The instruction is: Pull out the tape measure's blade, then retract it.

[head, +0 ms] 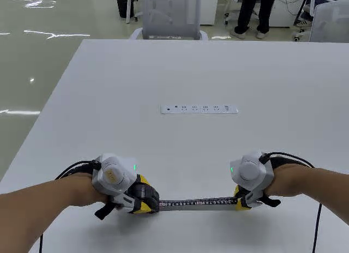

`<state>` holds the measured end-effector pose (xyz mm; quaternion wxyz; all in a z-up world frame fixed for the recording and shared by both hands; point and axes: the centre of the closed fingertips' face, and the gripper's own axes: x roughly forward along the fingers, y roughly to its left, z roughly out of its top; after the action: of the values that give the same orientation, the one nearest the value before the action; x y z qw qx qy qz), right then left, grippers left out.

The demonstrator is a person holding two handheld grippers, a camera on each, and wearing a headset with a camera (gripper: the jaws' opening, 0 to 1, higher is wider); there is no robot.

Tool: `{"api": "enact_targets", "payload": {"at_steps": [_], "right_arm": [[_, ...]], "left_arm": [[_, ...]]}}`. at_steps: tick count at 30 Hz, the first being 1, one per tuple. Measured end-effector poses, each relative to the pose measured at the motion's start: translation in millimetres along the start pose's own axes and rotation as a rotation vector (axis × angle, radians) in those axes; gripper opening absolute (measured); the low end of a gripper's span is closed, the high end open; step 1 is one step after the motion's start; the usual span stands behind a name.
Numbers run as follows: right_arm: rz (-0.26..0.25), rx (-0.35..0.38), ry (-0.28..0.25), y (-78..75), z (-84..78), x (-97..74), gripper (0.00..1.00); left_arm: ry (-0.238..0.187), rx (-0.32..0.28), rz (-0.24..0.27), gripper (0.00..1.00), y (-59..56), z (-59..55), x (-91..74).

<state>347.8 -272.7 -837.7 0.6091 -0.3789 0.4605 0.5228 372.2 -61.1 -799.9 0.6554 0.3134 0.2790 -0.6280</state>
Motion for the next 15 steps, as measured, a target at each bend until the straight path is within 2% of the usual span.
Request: {"api": "enact_targets", "payload": {"at_steps": [15], "right_arm": [[-0.001,-0.003,0.014,-1.7,-8.6,-2.6,0.11]], "left_arm": [[-0.003,-0.004,-0.001,0.33,1.3,0.4,0.9]]}}
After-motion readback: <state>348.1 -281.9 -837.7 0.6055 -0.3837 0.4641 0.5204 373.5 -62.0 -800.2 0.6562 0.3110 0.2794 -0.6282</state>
